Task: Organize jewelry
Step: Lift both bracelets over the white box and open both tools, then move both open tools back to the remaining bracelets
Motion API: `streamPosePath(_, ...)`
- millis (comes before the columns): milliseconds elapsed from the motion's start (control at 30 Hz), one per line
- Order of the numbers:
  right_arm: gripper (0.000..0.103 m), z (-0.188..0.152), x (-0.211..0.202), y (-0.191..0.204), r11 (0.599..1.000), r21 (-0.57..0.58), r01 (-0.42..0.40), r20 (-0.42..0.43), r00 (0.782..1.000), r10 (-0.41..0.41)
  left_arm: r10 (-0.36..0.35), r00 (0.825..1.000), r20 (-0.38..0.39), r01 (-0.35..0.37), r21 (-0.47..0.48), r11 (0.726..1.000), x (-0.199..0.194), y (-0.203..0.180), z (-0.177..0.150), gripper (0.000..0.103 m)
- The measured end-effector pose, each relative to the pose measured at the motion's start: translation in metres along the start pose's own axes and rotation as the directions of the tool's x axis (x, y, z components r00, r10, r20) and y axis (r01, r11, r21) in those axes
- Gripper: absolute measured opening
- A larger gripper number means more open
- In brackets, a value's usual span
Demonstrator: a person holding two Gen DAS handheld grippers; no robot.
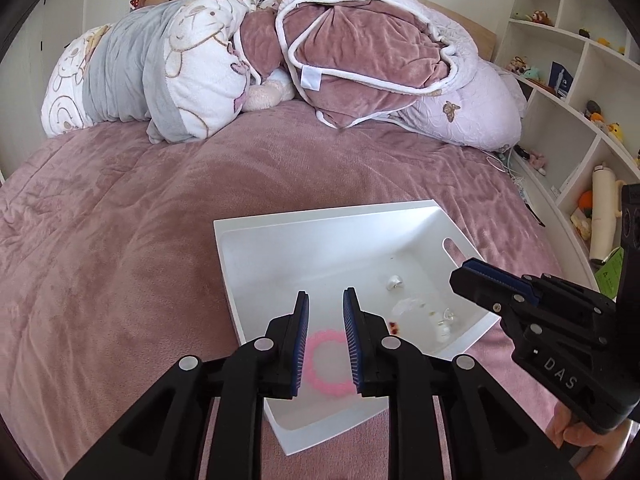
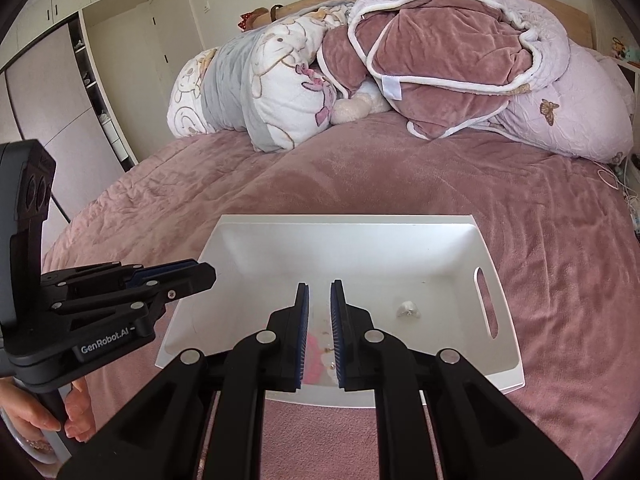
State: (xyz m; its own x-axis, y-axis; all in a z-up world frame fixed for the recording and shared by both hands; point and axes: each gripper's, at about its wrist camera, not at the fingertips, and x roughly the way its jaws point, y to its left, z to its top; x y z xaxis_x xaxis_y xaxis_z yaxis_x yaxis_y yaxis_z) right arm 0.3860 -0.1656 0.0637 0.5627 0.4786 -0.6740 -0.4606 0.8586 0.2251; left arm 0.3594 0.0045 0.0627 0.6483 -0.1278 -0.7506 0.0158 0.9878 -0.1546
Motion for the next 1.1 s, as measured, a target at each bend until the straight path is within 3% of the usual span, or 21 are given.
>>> streamPosePath(33,0.03,-0.001,-0.003,0.001,1.0,-0.004,0.002,-0.001,1.0,-0.002,-0.004,1.0,0.0,0.004,0.007,1.0,-0.004,0.0,-0.003,0.034)
streamPosePath(100,0.042,-0.003,-0.01,0.004,1.0,-0.024,0.017,0.01,1.0,-0.017,-0.003,1.0,0.012,0.002,0.035,0.999,-0.013,-0.003,-0.01,0.04)
streamPosePath(200,0.043,-0.008,-0.025,0.01,0.999,-0.049,0.018,0.03,0.999,-0.017,0.027,0.998,0.048,-0.031,0.096,0.995,-0.029,-0.008,-0.02,0.053)
streamPosePath(300,0.055,-0.014,-0.045,0.018,0.997,-0.077,0.021,0.07,0.997,-0.015,0.026,0.995,0.099,-0.039,0.13,0.991,-0.052,-0.009,-0.029,0.067)
streamPosePath(333,0.06,-0.016,-0.052,0.021,0.995,-0.094,0.03,0.085,0.996,-0.022,0.035,0.992,0.124,-0.052,0.138,0.989,-0.062,-0.009,-0.032,0.074)
streamPosePath(533,0.073,-0.03,-0.085,0.038,0.984,-0.17,0.049,0.134,0.991,-0.026,0.084,0.963,0.255,-0.13,0.169,0.977,-0.115,-0.008,-0.05,0.092)
streamPosePath(767,0.078,-0.065,-0.106,0.06,0.973,-0.23,0.013,0.145,0.989,0.021,0.082,0.958,0.274,-0.135,0.182,0.974,-0.147,-0.001,-0.088,0.093)
streamPosePath(1100,0.081,-0.118,-0.094,0.075,0.966,-0.258,-0.014,0.098,0.994,0.04,0.081,0.965,0.249,-0.123,0.156,0.98,-0.147,0.008,-0.15,0.093)
